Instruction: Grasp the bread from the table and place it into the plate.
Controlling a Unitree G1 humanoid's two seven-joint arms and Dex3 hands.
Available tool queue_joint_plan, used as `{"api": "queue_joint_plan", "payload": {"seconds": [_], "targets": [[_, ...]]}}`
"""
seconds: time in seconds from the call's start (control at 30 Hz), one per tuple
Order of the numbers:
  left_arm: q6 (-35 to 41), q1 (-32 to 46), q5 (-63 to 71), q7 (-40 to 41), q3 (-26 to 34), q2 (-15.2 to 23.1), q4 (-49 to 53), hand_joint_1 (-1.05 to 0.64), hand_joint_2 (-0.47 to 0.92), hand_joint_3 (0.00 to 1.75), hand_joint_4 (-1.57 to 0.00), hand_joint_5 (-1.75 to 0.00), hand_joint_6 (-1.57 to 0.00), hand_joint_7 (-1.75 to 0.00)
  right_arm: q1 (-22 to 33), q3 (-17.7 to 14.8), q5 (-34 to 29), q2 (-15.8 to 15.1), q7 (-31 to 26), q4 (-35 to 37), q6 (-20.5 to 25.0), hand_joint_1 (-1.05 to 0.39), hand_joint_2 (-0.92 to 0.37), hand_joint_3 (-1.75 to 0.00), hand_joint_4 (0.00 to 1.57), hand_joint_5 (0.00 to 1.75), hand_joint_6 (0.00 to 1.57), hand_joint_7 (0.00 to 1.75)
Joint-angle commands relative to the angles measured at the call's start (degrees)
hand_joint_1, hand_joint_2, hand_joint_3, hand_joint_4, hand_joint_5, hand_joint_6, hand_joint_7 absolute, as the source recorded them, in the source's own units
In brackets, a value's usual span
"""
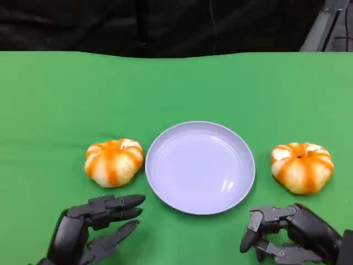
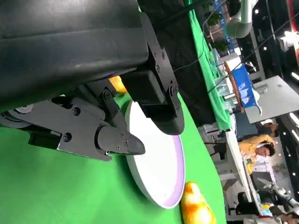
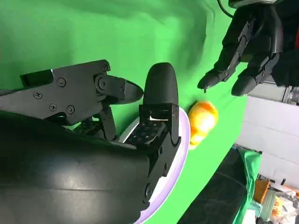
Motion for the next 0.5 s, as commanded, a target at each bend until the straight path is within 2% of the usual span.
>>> {"api": "queue_joint_plan", "payload": {"seconds": [0.03, 0.5], "targets": [[0.43, 0.47, -0.73, -0.45, 0.29, 0.58, -0.69, -0.15, 0.92, 0.15, -0.96, -0.19, -1.0, -0.01, 0.15, -0.21, 0.22, -0.92, -0.15, 0.0, 0.03, -0.04, -0.89, -0.53, 0.71, 1.6, 0.8, 1.07], [0.43, 0.47, -0.73, -0.45, 0.29, 0.58, -0.69, -0.15, 0.92, 0.15, -0.97, -0.17, -1.0, 0.0, 0.15, -0.21, 0.22, -0.92, -0.15, 0.0, 0.03, -0.04, -0.89, -0.54, 0.71, 1.6, 0.8, 1.07]]}}
